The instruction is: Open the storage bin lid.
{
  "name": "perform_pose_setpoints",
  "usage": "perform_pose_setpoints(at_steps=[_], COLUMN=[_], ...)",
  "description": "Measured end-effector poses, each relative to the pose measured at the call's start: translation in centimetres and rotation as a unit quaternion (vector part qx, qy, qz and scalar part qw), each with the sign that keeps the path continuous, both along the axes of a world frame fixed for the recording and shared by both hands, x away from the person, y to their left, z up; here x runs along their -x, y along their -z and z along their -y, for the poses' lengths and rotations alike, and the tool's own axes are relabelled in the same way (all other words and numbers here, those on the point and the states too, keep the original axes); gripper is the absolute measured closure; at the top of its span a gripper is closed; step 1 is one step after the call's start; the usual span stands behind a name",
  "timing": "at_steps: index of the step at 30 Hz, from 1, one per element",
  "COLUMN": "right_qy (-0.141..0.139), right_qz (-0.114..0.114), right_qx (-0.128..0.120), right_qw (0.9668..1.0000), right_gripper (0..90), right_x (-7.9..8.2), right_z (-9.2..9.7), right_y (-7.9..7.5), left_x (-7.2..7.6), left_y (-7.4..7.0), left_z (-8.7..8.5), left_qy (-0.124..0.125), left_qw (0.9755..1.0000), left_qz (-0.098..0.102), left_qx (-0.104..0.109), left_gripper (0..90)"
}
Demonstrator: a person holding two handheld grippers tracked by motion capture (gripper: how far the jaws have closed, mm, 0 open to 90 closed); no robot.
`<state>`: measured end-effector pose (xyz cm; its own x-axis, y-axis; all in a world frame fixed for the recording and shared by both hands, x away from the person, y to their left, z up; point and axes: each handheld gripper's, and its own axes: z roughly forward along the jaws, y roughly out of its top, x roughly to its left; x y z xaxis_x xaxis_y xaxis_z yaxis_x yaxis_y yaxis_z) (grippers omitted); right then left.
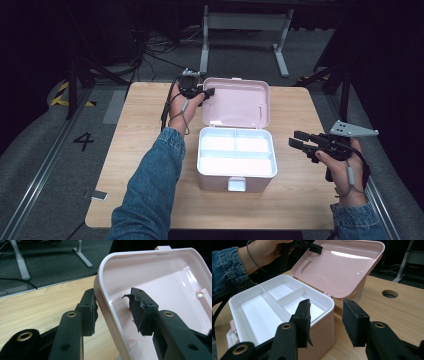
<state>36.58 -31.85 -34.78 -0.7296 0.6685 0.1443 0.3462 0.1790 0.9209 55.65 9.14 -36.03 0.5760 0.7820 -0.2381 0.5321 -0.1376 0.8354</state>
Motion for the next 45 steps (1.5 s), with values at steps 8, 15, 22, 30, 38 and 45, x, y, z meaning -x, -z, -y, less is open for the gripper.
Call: perform_pose_setpoints(at_steps=[8, 15, 22, 30, 38, 45], right_qy=[-0.001, -0.004, -0.002, -0.003, -0.002, 0.000], right_qz=[-0.003, -0.006, -0.006, -0.007, -0.008, -0.008], right_qx=[0.001, 0.003, 0.004, 0.006, 0.003, 0.009], right_qw=[1.0000, 1.0000, 1.0000, 1.0000, 1.0000, 0.9999], right_gripper=[59.1, 58.7, 58.7, 58.6, 58.3, 58.1], right_x=[-0.1, -0.2, -0.3, -0.3, -0.2, -0.3], right_z=[-0.1, -0.2, -0.2, -0.3, -0.2, -0.2], right_y=[0.1, 0.2, 0.3, 0.3, 0.3, 0.3], left_x=[-0.5, -1.0, -1.2, -1.3, -1.5, -1.7], left_y=[0.6, 1.3, 1.9, 2.3, 2.7, 2.8], left_z=[0.4, 0.2, 0.3, 0.4, 0.7, 0.8], left_qy=[-0.005, -0.007, -0.012, -0.013, -0.013, -0.005], left_qw=[0.9996, 0.9990, 0.9983, 0.9977, 0.9963, 0.9944], left_qz=[-0.027, -0.044, -0.056, -0.060, -0.067, -0.085], left_qx=[-0.006, -0.011, -0.016, -0.030, -0.052, -0.063], left_gripper=[55.9, 56.4, 56.4, 55.0, 54.1, 51.9])
